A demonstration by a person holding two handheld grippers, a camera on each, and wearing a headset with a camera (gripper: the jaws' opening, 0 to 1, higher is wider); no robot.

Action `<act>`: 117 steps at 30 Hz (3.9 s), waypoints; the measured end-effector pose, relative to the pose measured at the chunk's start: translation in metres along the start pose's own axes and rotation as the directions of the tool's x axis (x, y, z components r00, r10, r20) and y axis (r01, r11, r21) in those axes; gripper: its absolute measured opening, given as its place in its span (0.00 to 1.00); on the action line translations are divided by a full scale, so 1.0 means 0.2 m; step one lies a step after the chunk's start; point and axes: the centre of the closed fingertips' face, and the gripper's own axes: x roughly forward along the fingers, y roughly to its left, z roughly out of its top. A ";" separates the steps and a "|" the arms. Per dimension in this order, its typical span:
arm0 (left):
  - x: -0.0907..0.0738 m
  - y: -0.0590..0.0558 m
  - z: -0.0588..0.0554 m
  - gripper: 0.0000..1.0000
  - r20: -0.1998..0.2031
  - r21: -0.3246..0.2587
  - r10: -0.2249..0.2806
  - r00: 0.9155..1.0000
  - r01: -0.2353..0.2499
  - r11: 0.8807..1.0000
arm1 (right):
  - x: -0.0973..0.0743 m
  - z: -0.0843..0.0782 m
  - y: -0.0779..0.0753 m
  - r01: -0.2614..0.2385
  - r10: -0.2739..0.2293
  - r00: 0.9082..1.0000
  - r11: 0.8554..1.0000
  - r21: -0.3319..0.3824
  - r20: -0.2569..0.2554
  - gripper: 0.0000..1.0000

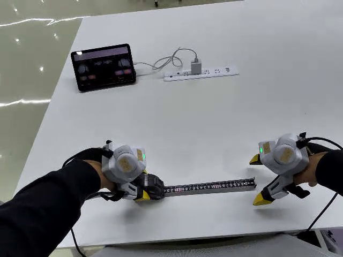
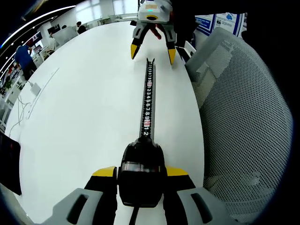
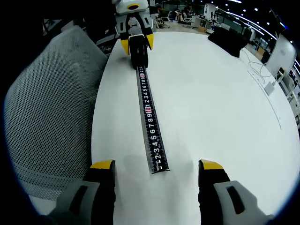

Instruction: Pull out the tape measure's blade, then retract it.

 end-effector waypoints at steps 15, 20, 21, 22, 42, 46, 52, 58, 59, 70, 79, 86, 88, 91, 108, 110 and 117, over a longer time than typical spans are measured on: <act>-0.16 0.04 -0.07 0.61 0.130 -0.276 0.155 0.979 -0.114 0.954 | -0.13 -0.02 0.07 0.082 -0.085 0.994 0.996 0.045 0.067 0.82; -0.18 0.06 -0.10 0.75 0.191 -0.409 0.232 0.954 -0.138 0.902 | -0.16 -0.04 0.06 0.119 -0.129 0.987 0.987 0.106 0.098 0.84; -0.19 0.08 -0.11 0.80 0.199 -0.432 0.254 0.946 -0.148 0.890 | -0.17 -0.04 0.06 0.126 -0.139 0.985 0.985 0.120 0.105 0.85; -0.21 0.10 -0.10 0.82 0.220 -0.457 0.308 0.926 -0.181 0.871 | -0.17 -0.04 0.06 0.135 -0.152 0.981 0.981 0.140 0.119 0.85; -0.36 0.04 -0.31 1.00 0.220 -0.739 0.567 0.794 -0.244 0.629 | -0.42 -0.15 0.10 0.321 -0.482 0.844 0.806 0.498 0.236 0.91; -0.41 0.01 -0.30 1.00 0.226 -0.728 0.565 0.794 -0.248 0.639 | -0.44 -0.21 0.16 0.330 -0.490 0.843 0.797 0.505 0.221 0.99; -0.45 -0.03 -0.32 1.00 0.203 -0.704 0.550 0.810 -0.270 0.657 | -0.49 -0.25 0.22 0.314 -0.490 0.840 0.791 0.525 0.235 1.00; -0.47 -0.04 -0.33 1.00 0.195 -0.710 0.559 0.806 -0.277 0.647 | -0.50 -0.27 0.23 0.318 -0.493 0.840 0.785 0.531 0.226 1.00; -0.46 -0.05 -0.33 1.00 0.195 -0.711 0.557 0.808 -0.275 0.648 | -0.50 -0.28 0.23 0.322 -0.495 0.839 0.786 0.528 0.224 1.00; -0.45 -0.09 -0.32 1.00 0.190 -0.714 0.544 0.817 -0.265 0.648 | -0.51 -0.27 0.23 0.326 -0.500 0.834 0.789 0.521 0.235 1.00; -0.46 -0.06 -0.30 0.99 0.195 -0.717 0.549 0.812 -0.264 0.645 | -0.54 -0.30 0.24 0.315 -0.484 0.845 0.795 0.519 0.228 1.00; -0.53 -0.03 -0.13 1.00 0.207 -0.716 0.541 0.815 -0.251 0.652 | -0.55 -0.30 0.23 0.309 -0.481 0.847 0.792 0.526 0.228 1.00; -0.53 0.00 -0.08 1.00 0.202 -0.719 0.547 0.812 -0.256 0.646 | -0.55 -0.30 0.23 0.311 -0.475 0.852 0.799 0.515 0.221 1.00; -0.54 0.02 0.00 1.00 0.203 -0.723 0.548 0.811 -0.254 0.643 | -0.55 -0.27 0.25 0.290 -0.449 0.864 0.813 0.504 0.227 1.00; -0.27 0.02 -0.02 1.00 0.022 -0.779 0.556 0.831 -0.334 0.530 | -0.44 -0.20 0.26 0.273 -0.355 0.915 0.894 0.355 0.191 1.00; -0.23 0.03 -0.02 0.99 0.011 -0.791 0.554 0.833 -0.331 0.514 | -0.42 -0.17 0.26 0.255 -0.336 0.920 0.904 0.343 0.203 0.99; -0.15 0.07 -0.07 0.98 -0.030 -0.829 0.619 0.785 -0.365 0.423 | -0.38 -0.10 0.19 0.238 -0.304 0.930 0.927 0.290 0.207 0.97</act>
